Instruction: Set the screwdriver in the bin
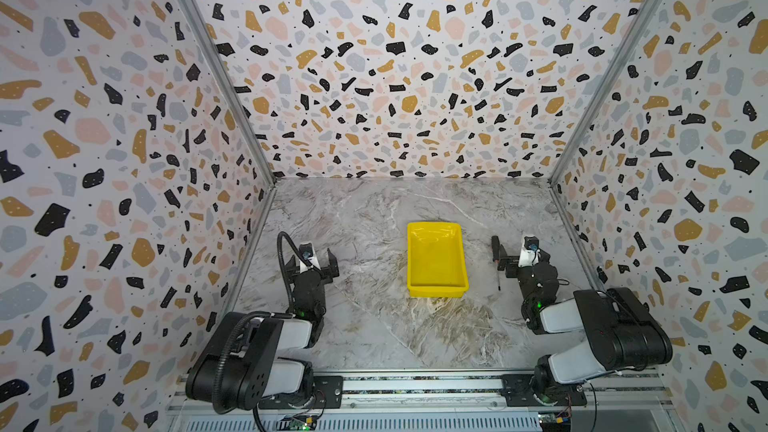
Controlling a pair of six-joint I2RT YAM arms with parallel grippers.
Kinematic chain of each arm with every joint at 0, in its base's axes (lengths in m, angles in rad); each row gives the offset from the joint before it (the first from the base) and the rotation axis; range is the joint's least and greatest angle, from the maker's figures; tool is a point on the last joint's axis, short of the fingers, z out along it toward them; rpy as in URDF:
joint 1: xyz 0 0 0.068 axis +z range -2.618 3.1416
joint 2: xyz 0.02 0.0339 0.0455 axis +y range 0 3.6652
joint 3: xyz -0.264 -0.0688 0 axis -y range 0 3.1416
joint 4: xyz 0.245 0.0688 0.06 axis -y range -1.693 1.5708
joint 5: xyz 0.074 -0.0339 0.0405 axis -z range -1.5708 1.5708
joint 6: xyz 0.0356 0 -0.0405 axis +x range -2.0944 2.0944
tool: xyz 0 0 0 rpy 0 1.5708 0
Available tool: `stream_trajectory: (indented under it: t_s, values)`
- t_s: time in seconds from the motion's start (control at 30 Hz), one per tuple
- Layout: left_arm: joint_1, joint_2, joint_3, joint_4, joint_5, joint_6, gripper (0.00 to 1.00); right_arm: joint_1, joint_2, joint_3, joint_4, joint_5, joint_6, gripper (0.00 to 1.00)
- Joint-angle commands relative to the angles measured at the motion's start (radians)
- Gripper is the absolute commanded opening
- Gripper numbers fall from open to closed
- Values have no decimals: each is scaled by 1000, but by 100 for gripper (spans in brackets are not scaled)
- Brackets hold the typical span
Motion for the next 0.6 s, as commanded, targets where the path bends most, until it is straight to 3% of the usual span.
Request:
stream_trajectory:
  t_s: [0.0,0.57]
  values:
    - [3,-8,-5,74,1,15,100,-3,-15,10,0,-3,6,99]
    - [3,-7,-7,73,4,15,100,0,-18,4,9,-4,1,99]
